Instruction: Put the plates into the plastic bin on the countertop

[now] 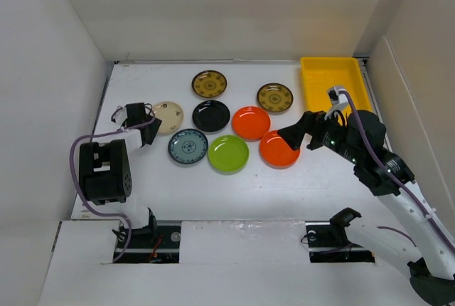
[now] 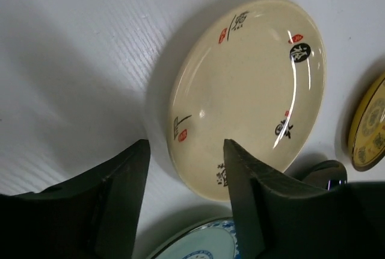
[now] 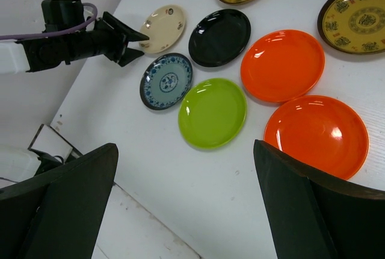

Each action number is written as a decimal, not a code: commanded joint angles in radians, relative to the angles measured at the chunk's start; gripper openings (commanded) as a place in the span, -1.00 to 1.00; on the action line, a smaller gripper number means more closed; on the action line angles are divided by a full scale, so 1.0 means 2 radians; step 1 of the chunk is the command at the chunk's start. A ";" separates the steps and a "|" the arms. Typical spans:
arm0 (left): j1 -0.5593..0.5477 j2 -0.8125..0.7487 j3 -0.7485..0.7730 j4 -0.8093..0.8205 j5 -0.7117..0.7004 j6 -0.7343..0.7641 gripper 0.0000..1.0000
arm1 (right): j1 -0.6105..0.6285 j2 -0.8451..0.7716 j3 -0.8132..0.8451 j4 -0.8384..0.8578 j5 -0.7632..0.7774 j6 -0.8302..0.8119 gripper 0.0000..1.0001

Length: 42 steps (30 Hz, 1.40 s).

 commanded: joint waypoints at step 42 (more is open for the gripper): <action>-0.221 -0.231 0.119 -0.070 0.198 0.171 -1.00 | -0.011 0.333 0.107 0.223 -0.088 -0.001 0.74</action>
